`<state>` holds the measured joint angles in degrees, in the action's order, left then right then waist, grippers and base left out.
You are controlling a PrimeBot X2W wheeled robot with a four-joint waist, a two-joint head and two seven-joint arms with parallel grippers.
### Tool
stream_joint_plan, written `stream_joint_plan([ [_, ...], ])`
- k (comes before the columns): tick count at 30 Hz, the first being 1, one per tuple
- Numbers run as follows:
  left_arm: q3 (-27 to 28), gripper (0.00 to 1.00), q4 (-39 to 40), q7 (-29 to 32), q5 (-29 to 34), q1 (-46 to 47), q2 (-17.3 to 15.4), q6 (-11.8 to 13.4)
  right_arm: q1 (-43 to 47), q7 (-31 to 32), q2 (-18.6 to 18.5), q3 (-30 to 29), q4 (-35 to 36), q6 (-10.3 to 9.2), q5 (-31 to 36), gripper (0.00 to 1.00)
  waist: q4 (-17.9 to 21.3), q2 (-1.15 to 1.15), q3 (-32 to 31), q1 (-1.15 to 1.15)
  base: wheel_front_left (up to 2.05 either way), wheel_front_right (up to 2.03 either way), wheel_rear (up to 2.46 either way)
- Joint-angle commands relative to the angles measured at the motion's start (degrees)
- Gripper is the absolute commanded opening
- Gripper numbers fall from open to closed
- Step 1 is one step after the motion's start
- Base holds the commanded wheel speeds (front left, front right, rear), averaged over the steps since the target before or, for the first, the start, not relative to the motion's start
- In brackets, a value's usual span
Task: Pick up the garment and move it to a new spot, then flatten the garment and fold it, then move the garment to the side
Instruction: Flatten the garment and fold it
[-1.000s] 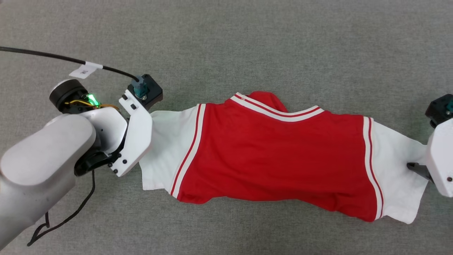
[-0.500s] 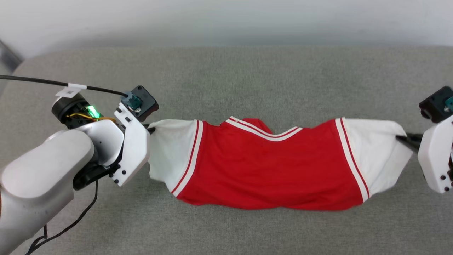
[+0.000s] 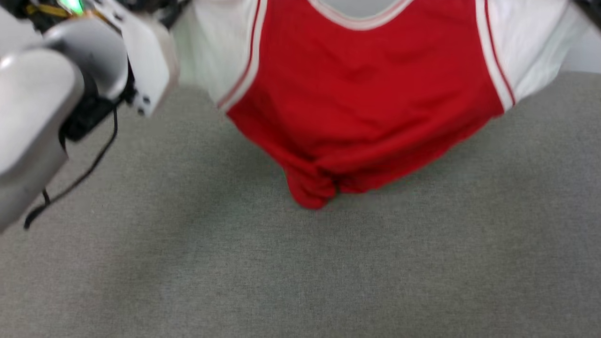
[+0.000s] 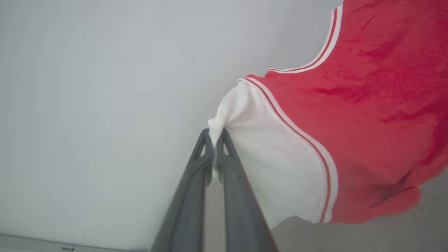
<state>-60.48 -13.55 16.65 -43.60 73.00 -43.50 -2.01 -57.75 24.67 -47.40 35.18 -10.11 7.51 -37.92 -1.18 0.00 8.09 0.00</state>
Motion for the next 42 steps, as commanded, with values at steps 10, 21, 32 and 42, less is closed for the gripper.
stream_joint_plan([
  [10,4.8,0.0,-11.7,-7.5,6.9,18.4,7.3,0.5,-24.3,-3.8,7.9,-1.5,-11.6,-0.04,10.3,0.0,0.2,0.0,10.9,0.0,0.0,0.0,0.0],
  [21,9.5,0.0,-24.8,-15.3,10.5,36.7,11.4,0.6,-47.3,-13.0,14.1,-1.8,-25.3,-0.04,18.7,0.0,0.2,0.0,19.8,0.0,0.0,0.0,0.0],
  [32,9.9,0.0,-31.8,-18.1,9.7,40.4,12.5,-1.6,-54.7,-19.3,18.2,2.0,-34.6,-0.04,20.2,0.0,-0.1,0.0,22.5,0.0,0.0,0.0,0.0],
  [42,7.9,0.0,-36.0,-22.9,7.2,30.0,13.0,-3.9,-44.6,-25.4,18.7,7.3,-39.5,-0.05,17.4,0.0,-0.3,0.0,23.0,0.0,0.0,0.0,0.0],
])
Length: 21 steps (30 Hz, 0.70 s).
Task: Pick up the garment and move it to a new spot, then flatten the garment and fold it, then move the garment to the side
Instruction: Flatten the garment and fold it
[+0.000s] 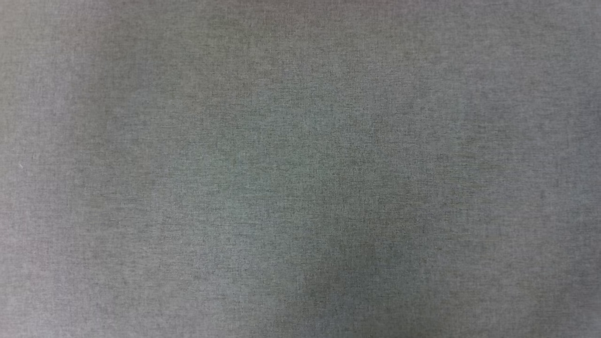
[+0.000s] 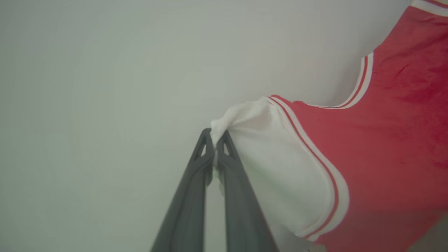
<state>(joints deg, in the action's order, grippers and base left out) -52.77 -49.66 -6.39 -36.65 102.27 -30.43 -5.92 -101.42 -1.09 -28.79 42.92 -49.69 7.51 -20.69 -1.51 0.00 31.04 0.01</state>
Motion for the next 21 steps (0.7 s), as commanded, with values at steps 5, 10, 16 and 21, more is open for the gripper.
stream_joint_plan([
  [5,-0.1,0.0,0.1,-3.9,-2.7,-9.6,0.2,-0.4,9.1,-3.4,0.4,2.7,0.0,-0.04,-3.6,0.0,0.1,0.0,-1.7,-0.01,0.0,0.0,0.0],
  [10,-0.4,0.0,2.6,-7.3,-5.5,-23.4,-0.5,0.2,21.1,-7.1,1.3,5.9,1.9,-0.04,-7.3,0.0,0.5,0.0,-5.1,-0.01,0.0,0.0,0.0],
  [16,0.8,0.0,8.7,-8.6,-9.6,-41.3,-0.8,3.9,34.7,-9.5,-0.7,9.3,6.5,-0.04,-11.4,0.0,0.5,0.0,-9.5,-0.01,0.0,0.0,0.0],
  [21,1.2,0.0,15.9,-8.8,-11.0,-54.9,-3.6,7.1,44.4,-10.2,-3.8,10.5,10.6,-0.04,-13.9,0.0,1.0,0.0,-13.0,-0.01,0.0,0.0,0.0],
])
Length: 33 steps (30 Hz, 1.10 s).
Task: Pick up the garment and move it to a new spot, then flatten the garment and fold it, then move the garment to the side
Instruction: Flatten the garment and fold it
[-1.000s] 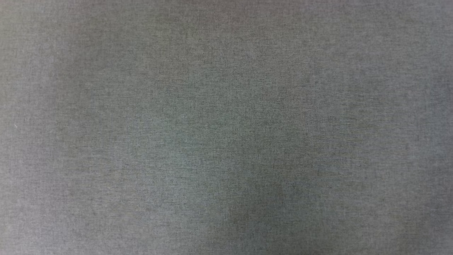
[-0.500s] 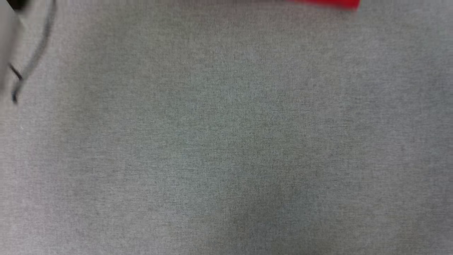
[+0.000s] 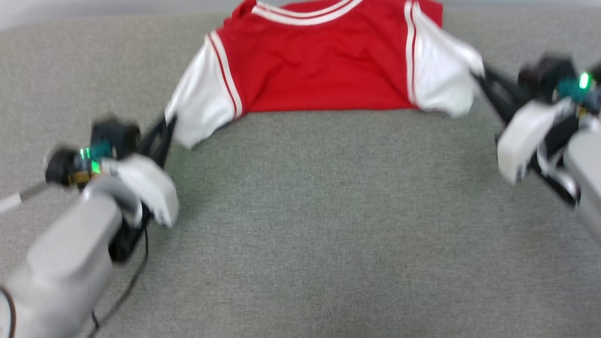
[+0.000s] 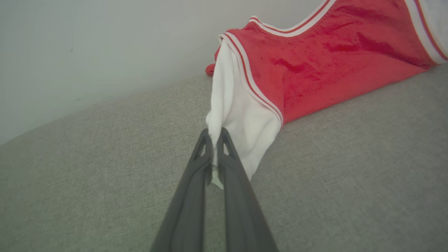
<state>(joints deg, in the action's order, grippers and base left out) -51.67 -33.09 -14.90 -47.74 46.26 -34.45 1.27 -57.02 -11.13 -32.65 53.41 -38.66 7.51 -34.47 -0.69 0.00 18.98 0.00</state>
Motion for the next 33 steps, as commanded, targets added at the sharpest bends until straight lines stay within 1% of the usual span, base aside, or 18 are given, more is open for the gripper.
stream_joint_plan([
  [1,0.0,0.0,0.8,-0.3,-0.5,-1.7,0.0,0.4,2.2,-0.1,-0.6,0.3,0.5,-0.04,-0.7,0.0,0.3,0.0,-1.8,0.0,0.0,0.0,0.0],
  [3,-0.4,0.0,3.3,-0.4,-0.8,-6.5,-1.5,1.3,6.4,-0.1,-2.1,0.8,2.4,-0.04,-1.1,0.0,0.3,0.0,-3.5,0.0,0.0,0.0,0.0],
  [7,-0.7,0.0,8.2,-0.3,-2.0,-15.1,-4.2,4.3,14.5,1.0,-5.2,0.9,5.4,-0.04,-2.3,0.0,0.9,0.0,-6.7,0.0,0.0,0.0,0.0],
  [16,-1.7,0.0,16.5,0.6,-6.3,-31.1,-10.3,9.9,31.4,4.5,-10.9,-3.4,11.2,-0.04,-2.9,0.0,1.5,0.0,-12.9,0.0,0.0,0.0,0.0],
  [19,-2.1,0.0,18.9,0.8,-7.3,-35.3,-12.3,11.8,38.0,6.3,-12.7,-5.7,14.1,-0.04,-3.2,0.0,1.5,0.0,-14.5,0.0,0.0,0.0,0.0],
  [24,-3.4,0.0,23.0,1.9,-9.1,-41.2,-14.4,14.1,49.0,10.4,-14.5,-10.0,19.7,-0.04,-2.5,0.0,1.2,0.0,-16.5,0.0,0.0,0.0,0.0],
  [27,-4.4,0.0,24.4,2.7,-8.9,-43.4,-15.3,15.6,55.5,12.5,-15.5,-13.8,22.5,-0.05,-2.3,0.0,0.8,0.0,-17.2,0.0,0.0,0.0,0.0],
  [32,-4.6,0.0,26.4,3.0,-9.1,-45.0,-16.1,17.4,64.2,17.1,-15.6,-20.4,26.5,-0.06,-1.6,0.0,0.6,0.0,-17.1,0.0,0.0,0.0,0.0],
  [33,-4.6,0.0,26.9,3.0,-9.1,-45.0,-16.1,17.5,65.0,17.9,-15.2,-21.6,27.3,-0.06,-1.1,0.04,0.6,0.0,-17.0,0.0,0.0,0.0,0.0],
])
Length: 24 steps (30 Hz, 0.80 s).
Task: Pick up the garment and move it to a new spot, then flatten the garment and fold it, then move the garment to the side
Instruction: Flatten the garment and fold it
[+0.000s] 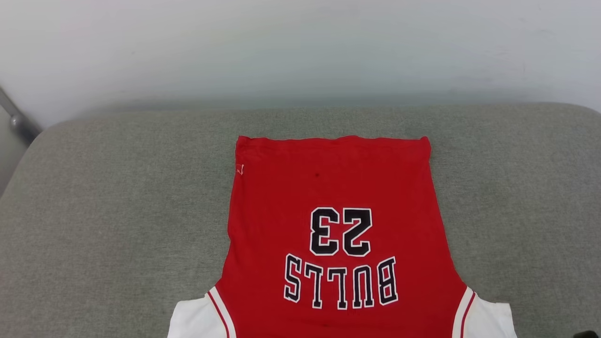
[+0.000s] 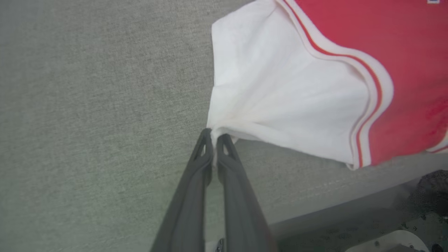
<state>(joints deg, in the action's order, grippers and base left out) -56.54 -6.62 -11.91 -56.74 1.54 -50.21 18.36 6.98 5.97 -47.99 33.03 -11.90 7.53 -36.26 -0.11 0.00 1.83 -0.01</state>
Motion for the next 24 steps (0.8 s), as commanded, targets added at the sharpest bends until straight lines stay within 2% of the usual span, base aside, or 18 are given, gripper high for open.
stream_joint_plan([
  [1,0.2,0.0,0.7,0.1,0.0,-0.2,-0.3,0.5,1.5,1.6,0.7,-2.5,1.2,-0.08,1.0,0.44,0.0,0.0,0.3,0.01,0.0,0.0,0.0],
  [2,0.2,0.0,1.1,0.1,0.1,0.1,-0.1,0.7,1.9,2.2,1.3,-3.9,2.1,-0.07,1.4,0.75,0.1,0.0,0.5,0.01,0.0,0.0,0.0],
  [3,0.2,0.0,1.5,0.2,0.3,0.4,0.0,0.8,2.1,2.8,1.7,-5.3,3.0,-0.07,2.0,1.0,0.1,0.0,0.6,0.01,0.0,0.0,0.0],
  [9,0.5,0.0,4.2,0.2,1.6,2.2,0.0,1.7,-0.4,6.0,1.9,-13.3,9.9,-0.06,5.4,1.0,-0.9,0.0,2.1,0.01,0.0,0.0,0.0],
  [17,0.8,0.0,9.1,0.6,4.7,5.7,-0.4,3.5,-9.0,15.9,-3.7,-25.5,23.2,-0.06,5.9,1.0,-4.0,0.0,6.5,0.01,0.0,0.0,0.0],
  [20,0.9,0.0,10.5,0.8,6.0,7.3,0.0,3.9,-15.1,21.6,-6.0,-26.8,25.5,-0.06,3.3,1.0,-5.5,0.0,9.0,0.01,0.0,0.0,0.0],
  [24,0.7,0.0,11.7,0.8,8.1,9.9,0.7,4.0,-27.2,32.2,-9.9,-24.2,25.0,-0.06,-1.9,1.0,-7.8,0.0,13.3,0.01,0.0,0.0,0.0],
])
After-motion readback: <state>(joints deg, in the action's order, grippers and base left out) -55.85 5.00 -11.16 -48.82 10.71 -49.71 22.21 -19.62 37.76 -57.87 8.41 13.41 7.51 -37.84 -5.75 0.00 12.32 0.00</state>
